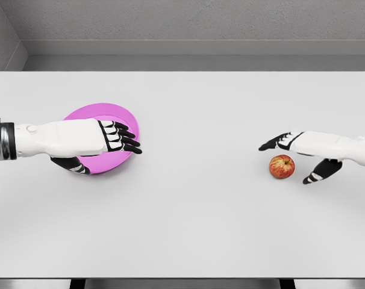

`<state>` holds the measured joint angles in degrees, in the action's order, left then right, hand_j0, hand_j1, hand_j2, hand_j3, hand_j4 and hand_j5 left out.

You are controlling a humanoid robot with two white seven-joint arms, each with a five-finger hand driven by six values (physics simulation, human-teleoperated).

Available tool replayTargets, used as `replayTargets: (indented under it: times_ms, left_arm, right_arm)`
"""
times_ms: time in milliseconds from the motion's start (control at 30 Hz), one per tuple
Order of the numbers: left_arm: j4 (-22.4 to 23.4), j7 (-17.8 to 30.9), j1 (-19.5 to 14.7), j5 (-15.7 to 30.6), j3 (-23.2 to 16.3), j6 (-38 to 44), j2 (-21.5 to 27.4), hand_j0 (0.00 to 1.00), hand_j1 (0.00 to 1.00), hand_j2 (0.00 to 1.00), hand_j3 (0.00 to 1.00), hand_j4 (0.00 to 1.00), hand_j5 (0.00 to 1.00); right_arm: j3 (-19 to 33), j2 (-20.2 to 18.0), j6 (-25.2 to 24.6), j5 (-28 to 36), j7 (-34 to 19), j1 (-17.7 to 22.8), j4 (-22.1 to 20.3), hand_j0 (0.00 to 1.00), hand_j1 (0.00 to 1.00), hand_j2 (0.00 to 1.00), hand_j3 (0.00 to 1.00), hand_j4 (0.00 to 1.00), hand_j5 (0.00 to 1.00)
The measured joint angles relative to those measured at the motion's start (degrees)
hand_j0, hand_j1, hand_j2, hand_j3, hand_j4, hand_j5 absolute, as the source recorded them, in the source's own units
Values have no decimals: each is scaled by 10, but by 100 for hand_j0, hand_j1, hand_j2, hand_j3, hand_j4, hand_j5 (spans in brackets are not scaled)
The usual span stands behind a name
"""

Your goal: Put the apple on the plate with both arms

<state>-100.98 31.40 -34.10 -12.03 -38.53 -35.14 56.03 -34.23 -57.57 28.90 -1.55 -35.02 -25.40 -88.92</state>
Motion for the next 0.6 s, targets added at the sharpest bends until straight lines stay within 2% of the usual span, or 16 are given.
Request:
replayTargets:
  times_ms: [367, 600]
  left_arm:
    - [0, 0, 0, 0, 0, 0, 0, 100, 100, 100, 100, 100, 100]
    - [0, 0, 1, -1, 0, 0, 0, 100, 100, 100, 100, 100, 100]
  right_arm:
    - [-12, 35, 2, -25, 0, -11, 61, 100, 100, 100, 100, 100, 100]
    - [-19, 43, 3, -31, 0, -13, 76, 100, 100, 100, 100, 100, 100]
